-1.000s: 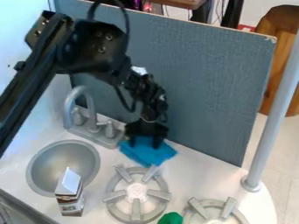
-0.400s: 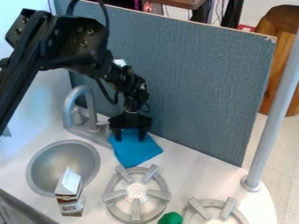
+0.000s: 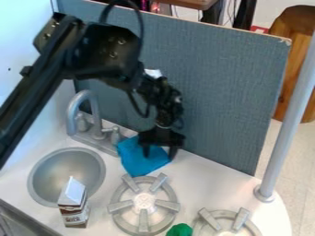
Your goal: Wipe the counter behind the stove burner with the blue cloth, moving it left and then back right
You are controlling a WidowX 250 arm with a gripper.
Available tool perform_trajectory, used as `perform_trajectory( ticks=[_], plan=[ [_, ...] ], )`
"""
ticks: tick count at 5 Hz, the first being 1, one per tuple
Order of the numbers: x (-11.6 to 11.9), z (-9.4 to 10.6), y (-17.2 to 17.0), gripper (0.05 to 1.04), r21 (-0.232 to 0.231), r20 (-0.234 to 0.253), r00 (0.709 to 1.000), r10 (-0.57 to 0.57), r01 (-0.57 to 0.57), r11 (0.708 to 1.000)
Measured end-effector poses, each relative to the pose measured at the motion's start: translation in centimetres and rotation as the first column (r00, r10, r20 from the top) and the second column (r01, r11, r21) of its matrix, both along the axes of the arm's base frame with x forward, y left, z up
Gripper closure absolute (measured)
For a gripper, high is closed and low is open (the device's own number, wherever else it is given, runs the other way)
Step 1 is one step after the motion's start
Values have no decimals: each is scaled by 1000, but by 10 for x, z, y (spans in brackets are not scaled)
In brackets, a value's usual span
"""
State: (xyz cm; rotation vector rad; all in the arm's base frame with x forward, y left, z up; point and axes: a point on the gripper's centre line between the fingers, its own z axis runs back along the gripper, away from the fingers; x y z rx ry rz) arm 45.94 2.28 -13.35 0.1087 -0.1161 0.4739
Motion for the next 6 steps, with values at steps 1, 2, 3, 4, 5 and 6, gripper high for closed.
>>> perform_trajectory(
  ticks=[1, 2, 3, 4, 5, 6],
  plan=[
    [-3, -2, -29, 83, -13, -6, 999, -51, 51, 999],
    [-4, -2, -47, 83, -13, -15, 996, -83, 83, 997],
    [-10, -8, -58, 83, -26, -13, 996, -86, 86, 996],
    [-22, 12, -50, 83, -72, 24, 999, -31, 33, 997],
    [-31, 30, -13, 83, -83, 48, 998, 51, -47, 995],
    [-42, 41, 14, 83, -82, 62, 993, 102, -97, 992]
  ],
)
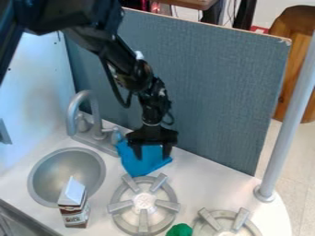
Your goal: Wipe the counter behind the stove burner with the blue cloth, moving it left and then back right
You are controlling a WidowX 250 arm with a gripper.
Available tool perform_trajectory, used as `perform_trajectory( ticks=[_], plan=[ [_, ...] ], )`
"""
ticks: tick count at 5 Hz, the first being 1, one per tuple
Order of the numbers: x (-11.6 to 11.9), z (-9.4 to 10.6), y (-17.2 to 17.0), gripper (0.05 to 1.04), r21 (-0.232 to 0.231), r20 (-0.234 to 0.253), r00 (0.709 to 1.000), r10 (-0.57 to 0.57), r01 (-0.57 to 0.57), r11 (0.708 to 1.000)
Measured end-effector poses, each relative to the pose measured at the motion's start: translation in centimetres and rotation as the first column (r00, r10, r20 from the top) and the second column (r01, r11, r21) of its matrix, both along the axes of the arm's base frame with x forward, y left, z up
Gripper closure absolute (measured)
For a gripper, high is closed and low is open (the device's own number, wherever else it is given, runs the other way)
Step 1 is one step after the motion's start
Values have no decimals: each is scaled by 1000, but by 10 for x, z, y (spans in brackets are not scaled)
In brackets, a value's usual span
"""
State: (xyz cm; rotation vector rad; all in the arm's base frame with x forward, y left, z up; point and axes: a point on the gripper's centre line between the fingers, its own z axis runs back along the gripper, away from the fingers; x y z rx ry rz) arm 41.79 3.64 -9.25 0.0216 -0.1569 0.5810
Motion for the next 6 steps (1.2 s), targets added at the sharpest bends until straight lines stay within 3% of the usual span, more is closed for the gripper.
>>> perform_trajectory(
  ticks=[1, 3, 4, 6],
  plan=[
    [3, 3, 6, 83, 28, 12, 1000, -5, 5, 1000],
    [25, -14, 17, 83, 87, 11, 999, 40, -41, 995],
    [30, -23, 23, 83, 117, -11, 999, 36, -34, 993],
    [29, -39, 43, 83, 223, -108, 992, 69, -44, 974]
  ],
)
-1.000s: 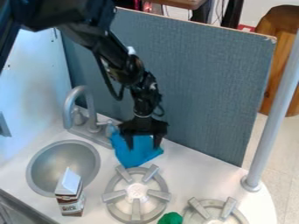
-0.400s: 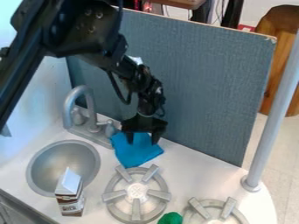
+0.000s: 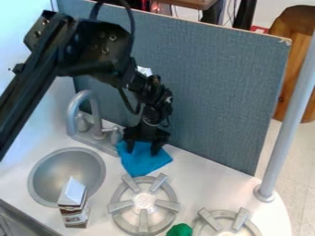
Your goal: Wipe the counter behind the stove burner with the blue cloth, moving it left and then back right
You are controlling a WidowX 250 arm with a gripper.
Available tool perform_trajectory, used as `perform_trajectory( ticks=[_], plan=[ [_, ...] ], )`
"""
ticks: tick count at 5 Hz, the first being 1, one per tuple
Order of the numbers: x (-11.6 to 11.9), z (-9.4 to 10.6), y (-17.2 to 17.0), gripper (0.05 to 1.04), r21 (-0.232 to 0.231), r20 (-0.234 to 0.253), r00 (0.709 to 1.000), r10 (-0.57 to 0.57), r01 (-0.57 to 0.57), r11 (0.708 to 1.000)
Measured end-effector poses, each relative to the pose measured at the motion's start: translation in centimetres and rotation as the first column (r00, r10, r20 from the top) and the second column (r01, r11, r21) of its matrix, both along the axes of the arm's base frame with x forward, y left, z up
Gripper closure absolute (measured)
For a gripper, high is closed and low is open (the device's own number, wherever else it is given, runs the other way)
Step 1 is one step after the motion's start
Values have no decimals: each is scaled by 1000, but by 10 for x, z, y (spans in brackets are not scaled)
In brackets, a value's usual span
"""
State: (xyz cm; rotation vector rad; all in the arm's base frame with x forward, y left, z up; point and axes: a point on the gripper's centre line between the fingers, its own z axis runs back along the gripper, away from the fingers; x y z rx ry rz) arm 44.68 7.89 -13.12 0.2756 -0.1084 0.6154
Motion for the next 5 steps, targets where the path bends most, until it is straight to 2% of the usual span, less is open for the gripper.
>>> perform_trajectory(
  ticks=[2, 3, 4, 5],
  plan=[
    [7, -13, 1, 83, 27, -106, 994, -11, 14, 1000],
    [13, -14, -14, 83, 26, -117, 992, -50, 54, 998],
    [17, -14, -39, 83, 5, -111, 987, -112, 113, 994],
    [13, -17, -60, 83, -45, -101, 984, -150, 146, 988]
  ],
)
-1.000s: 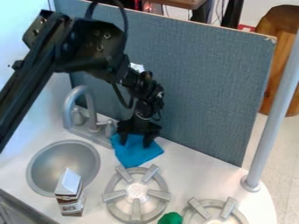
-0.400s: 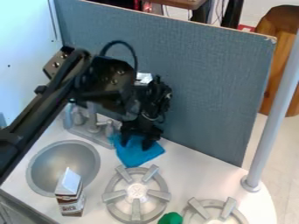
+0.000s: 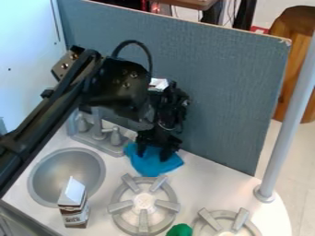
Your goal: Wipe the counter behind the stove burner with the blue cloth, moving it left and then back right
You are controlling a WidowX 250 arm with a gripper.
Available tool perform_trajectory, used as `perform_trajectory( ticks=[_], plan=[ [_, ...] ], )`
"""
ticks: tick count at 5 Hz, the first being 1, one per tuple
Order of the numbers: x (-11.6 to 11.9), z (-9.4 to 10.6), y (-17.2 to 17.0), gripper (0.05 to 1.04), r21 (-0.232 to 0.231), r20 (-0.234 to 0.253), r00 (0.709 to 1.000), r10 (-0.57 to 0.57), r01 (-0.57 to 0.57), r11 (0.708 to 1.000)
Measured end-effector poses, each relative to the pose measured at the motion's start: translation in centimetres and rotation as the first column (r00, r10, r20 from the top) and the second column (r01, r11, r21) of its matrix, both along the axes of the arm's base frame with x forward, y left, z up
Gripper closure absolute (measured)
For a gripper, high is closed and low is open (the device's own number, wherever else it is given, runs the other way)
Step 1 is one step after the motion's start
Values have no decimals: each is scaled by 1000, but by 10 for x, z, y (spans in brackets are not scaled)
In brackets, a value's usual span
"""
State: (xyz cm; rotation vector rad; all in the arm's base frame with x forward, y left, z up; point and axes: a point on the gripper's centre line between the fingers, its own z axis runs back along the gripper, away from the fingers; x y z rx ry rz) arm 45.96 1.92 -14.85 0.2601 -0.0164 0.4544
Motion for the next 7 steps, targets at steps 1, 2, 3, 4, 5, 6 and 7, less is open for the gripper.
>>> perform_trajectory(
  ticks=[1, 2, 3, 4, 5, 6, 7],
  plan=[
    [-6, 1, -27, 83, -55, -12, 999, -35, 35, 998],
    [-6, -1, -38, 83, -81, -10, 999, -45, 44, 996],
    [0, 5, -57, 83, -101, 2, 997, -76, 76, 992],
    [6, 0, -87, 83, -121, 18, 993, -117, 119, 986],
    [5, -1, -94, 83, -164, 19, 994, -111, 112, 980],
    [-3, -2, -101, 83, -194, 10, 990, -139, 138, 971],
    [-19, -2, -116, 83, -229, -4, 983, -186, 180, 957]
  ],
)
